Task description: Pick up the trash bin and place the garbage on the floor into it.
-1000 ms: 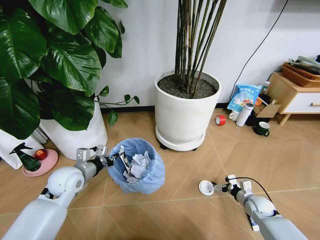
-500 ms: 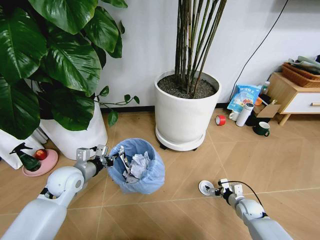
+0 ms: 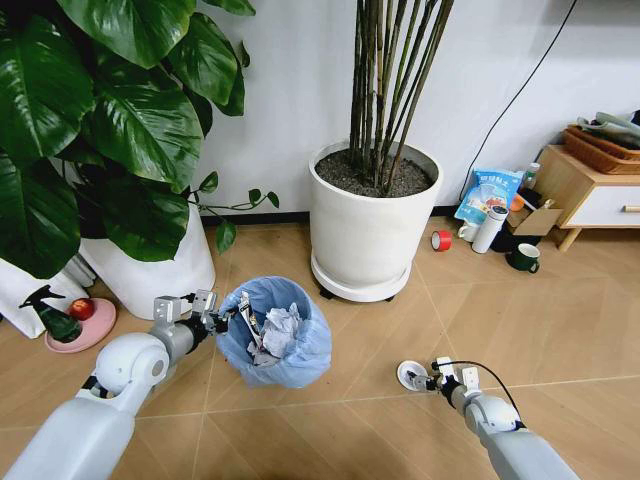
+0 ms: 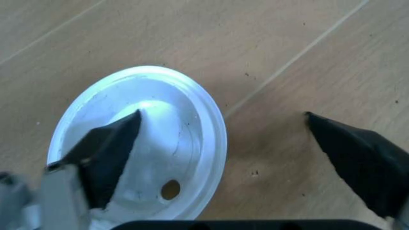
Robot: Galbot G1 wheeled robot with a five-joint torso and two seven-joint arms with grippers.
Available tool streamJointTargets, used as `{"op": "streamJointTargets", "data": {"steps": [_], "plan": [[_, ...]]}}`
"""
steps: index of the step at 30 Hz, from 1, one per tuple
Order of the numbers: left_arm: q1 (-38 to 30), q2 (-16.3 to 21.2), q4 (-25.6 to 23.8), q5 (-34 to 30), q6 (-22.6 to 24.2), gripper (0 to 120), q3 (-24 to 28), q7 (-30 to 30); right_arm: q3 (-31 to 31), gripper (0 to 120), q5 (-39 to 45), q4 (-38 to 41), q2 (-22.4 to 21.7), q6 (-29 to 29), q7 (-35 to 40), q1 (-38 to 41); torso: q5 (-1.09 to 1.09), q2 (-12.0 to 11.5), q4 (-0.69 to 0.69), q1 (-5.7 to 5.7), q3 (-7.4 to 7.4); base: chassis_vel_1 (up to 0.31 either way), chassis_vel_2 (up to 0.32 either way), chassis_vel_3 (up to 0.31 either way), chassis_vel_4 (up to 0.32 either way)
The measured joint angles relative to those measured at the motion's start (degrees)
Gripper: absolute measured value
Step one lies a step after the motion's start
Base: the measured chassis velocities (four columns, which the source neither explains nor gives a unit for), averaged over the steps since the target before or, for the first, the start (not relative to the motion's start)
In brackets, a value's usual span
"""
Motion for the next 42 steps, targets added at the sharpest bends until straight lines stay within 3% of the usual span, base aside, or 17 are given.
{"op": "streamJointTargets", "data": {"steps": [7, 9, 12, 14, 16, 18, 22, 25, 42], "plan": [[-0.23, 0.01, 0.01, 0.01, 0.00, 0, 0.02, 0.04, 0.33, 64, -0.09, -0.04, 0.24, 0.18, -0.41, 0.07, -0.01, 0.00, -0.02, 0.00, -0.01, 0.000, 0.000, 0.000, 0.000], [-0.25, -0.02, 0.02, 0.01, 0.00, 0, 0.07, 0.04, 0.34, 62, -0.09, -0.03, 0.35, 0.21, -0.42, 0.08, -0.01, 0.00, -0.02, 0.00, -0.01, 0.000, 0.000, 0.000, 0.000], [-0.26, -0.13, 0.09, 0.04, 0.00, 0, 0.18, 0.05, 0.37, 46, 0.00, 0.04, 0.81, 0.27, -0.56, 0.09, 0.00, 0.00, -0.01, 0.00, -0.01, 0.000, 0.000, 0.000, 0.000], [-0.26, -0.13, 0.10, 0.05, 0.00, 0, 0.17, 0.05, 0.37, 45, 0.02, 0.05, 0.85, 0.27, -0.58, 0.08, 0.00, 0.01, -0.01, 0.00, -0.01, 0.000, 0.000, 0.000, 0.000], [-0.24, -0.12, 0.13, 0.07, 0.00, 0, 0.17, 0.06, 0.38, 32, 0.08, 0.08, 1.08, 0.30, -0.80, 0.06, 0.00, 0.00, -0.01, 0.00, 0.00, 0.000, 0.000, 0.000, 0.000], [-0.24, -0.11, 0.13, 0.07, 0.00, 0, 0.17, 0.07, 0.40, 30, 0.11, 0.08, 1.13, 0.31, -0.85, 0.06, 0.00, 0.00, -0.01, 0.00, 0.00, 0.000, 0.000, 0.000, 0.000], [-0.24, -0.07, 0.11, 0.07, 0.01, 0, 0.13, 0.08, 0.56, 11, 0.31, 0.05, 1.40, 0.31, -1.37, 0.02, 0.01, 0.00, 0.00, 0.00, 0.00, 0.000, 0.000, 0.000, 0.000], [-0.23, -0.07, 0.06, 0.07, 0.00, 0, 0.13, 0.08, 0.77, 3, 0.36, 0.02, 1.55, 0.31, -1.44, 0.01, 0.02, 0.00, 0.01, 0.00, 0.00, 0.000, 0.000, 0.000, 0.000], [0.69, 0.01, -0.74, 0.17, 0.00, 0, -0.20, 0.07, 5.68, 0, 3.49, 5.37, 2.12, 0.16, -1.73, -1.76, 0.06, -0.01, 0.01, 0.01, 0.01, 0.000, 0.000, 0.000, 0.000]]}}
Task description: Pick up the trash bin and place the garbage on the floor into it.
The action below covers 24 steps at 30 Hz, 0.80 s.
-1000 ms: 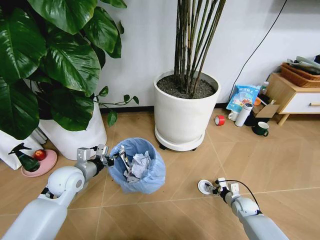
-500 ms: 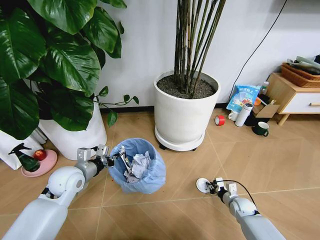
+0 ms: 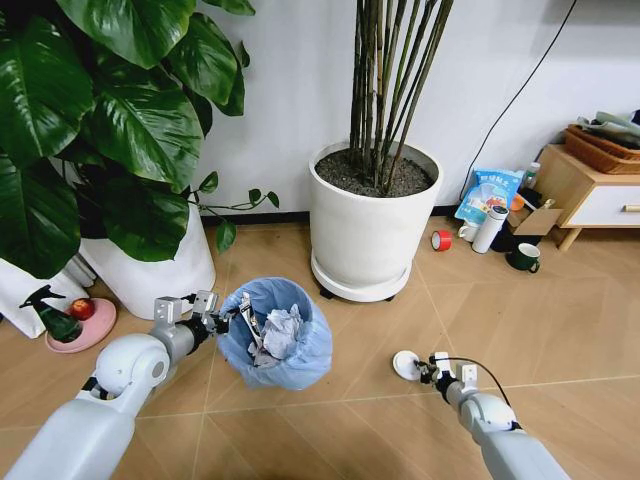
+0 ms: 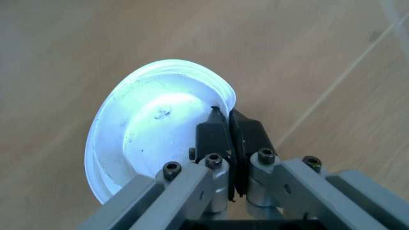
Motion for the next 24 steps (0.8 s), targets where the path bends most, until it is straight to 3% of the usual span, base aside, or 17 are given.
{"op": "streamJointTargets", "data": {"steps": [14, 18, 24], "plan": [[0.43, -0.21, -0.10, 1.06, -0.41, 0, 0.05, -0.27, 3.80, 0, 0.71, 24.76, -5.95, 2.36, 0.08, -2.86, -0.04, 0.00, -0.01, 0.00, -0.01, 0.000, 0.000, 0.000, 0.000], [0.18, -0.40, -0.19, 1.05, -0.31, 0, 0.43, -0.48, 1.49, 0, 4.02, 35.74, -9.24, 0.39, 1.02, -2.22, -0.04, 0.00, -0.02, 0.00, -0.01, 0.000, 0.000, 0.000, 0.000], [-0.17, -0.50, -0.27, 1.04, -0.14, 0, 0.82, -0.55, -2.58, 0, 6.53, 41.01, -11.36, -0.83, 2.14, 0.25, -0.05, 0.00, -0.01, 0.00, -0.01, 0.000, 0.000, 0.000, 0.000]]}}
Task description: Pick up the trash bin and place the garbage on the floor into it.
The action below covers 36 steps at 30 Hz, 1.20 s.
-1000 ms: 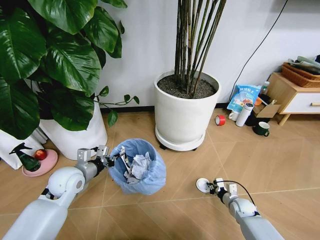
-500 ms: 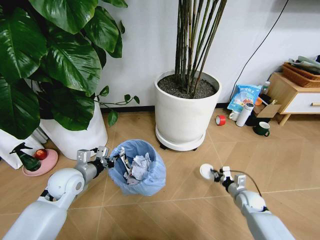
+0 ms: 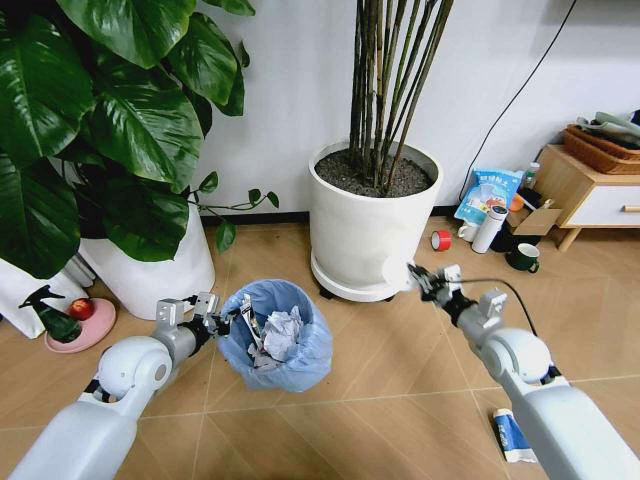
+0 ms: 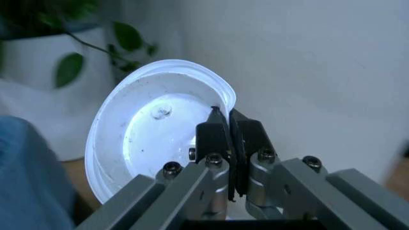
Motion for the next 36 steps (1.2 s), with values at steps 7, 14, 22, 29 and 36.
{"op": "streamJointTargets", "data": {"steps": [7, 14, 22, 29, 36], "plan": [[-1.81, -0.70, 0.15, -0.37, 0.46, 0, 1.82, -0.43, -13.25, 0, 4.25, 4.27, -2.11, -1.84, 1.88, 8.22, 0.00, 0.00, 0.00, 0.00, 0.00, 0.000, 0.000, 0.000, 0.000], [-2.64, -0.85, 0.52, -0.53, 0.59, 0, 2.75, -0.55, -23.28, 0, 5.10, 3.38, -1.28, -2.21, 2.40, 15.46, 0.01, 0.00, 0.00, 0.00, 0.00, 0.000, 0.000, 0.000, 0.000], [-2.86, -1.11, 0.65, -0.56, 0.59, 0, 2.70, -0.59, -32.18, 0, 3.78, 1.10, 0.33, -2.36, 3.02, 19.71, 0.00, 0.00, 0.00, 0.00, 0.00, 0.000, 0.000, 0.000, 0.000], [-2.84, -1.51, 0.69, -0.54, 0.58, 0, 2.63, -0.59, -34.06, 10, -0.08, -0.08, 0.52, -1.61, 3.12, 18.84, 0.01, 0.00, -0.01, 0.00, 0.00, 0.000, 0.000, 0.000, 0.000], [-2.74, -1.52, 0.75, -0.47, 0.53, 0, 2.47, -0.55, -34.15, 36, -0.51, -0.11, 0.55, -1.22, 3.65, 17.84, 0.01, 0.00, -0.01, 0.00, 0.00, 0.000, 0.000, 0.000, 0.000]]}}
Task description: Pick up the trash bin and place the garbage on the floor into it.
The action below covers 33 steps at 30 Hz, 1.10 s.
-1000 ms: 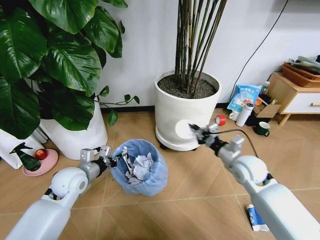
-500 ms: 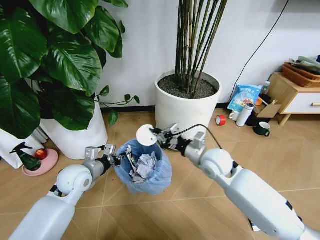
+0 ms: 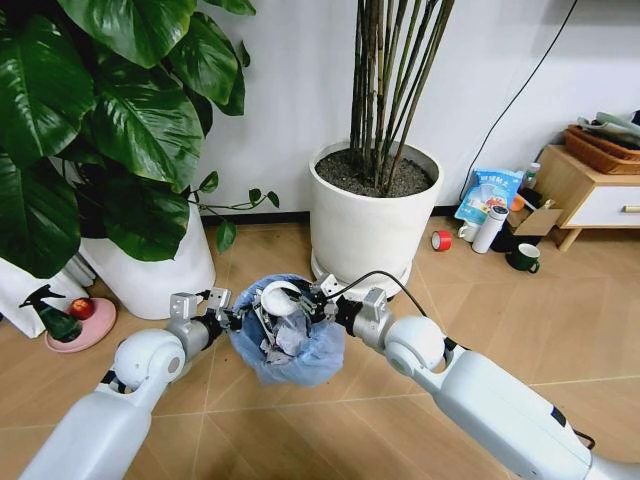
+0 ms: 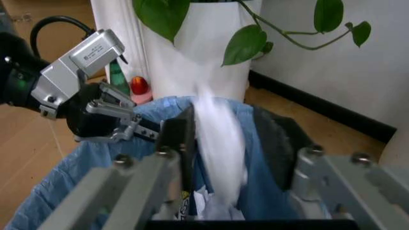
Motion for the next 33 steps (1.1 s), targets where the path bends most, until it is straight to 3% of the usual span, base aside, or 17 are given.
{"op": "streamJointTargets", "data": {"steps": [6, 17, 28, 33], "plan": [[0.03, 0.00, -0.13, 0.02, -0.02, 0, -0.03, 0.02, 0.68, 62, 0.08, -0.21, 0.57, 0.07, 0.73, -0.05, 0.00, 0.00, 0.00, 0.00, 0.00, 0.000, 0.000, 0.000, 0.000], [1.05, 0.00, -0.96, 0.11, -0.03, 0, -0.64, -0.08, 4.61, 98, 0.68, -0.26, 1.06, 0.25, 2.45, -1.35, 0.00, 0.00, 0.00, 0.00, 0.00, 0.000, 0.000, 0.000, 0.000], [3.70, 0.80, -2.47, 0.31, -0.07, 0, -2.62, -0.16, 19.11, 100, 2.74, 1.38, -3.34, -1.08, 4.21, -12.01, 0.01, 0.00, 0.00, 0.00, 0.00, 0.000, 0.000, 0.000, 0.000], [4.51, 0.97, -2.95, 0.68, -0.24, 0, -3.04, -0.14, 29.46, 100, 2.09, -0.43, -6.03, -0.79, -1.32, -21.25, 0.01, 0.00, 0.00, 0.00, -0.01, 0.000, 0.000, 0.000, 0.000]]}}
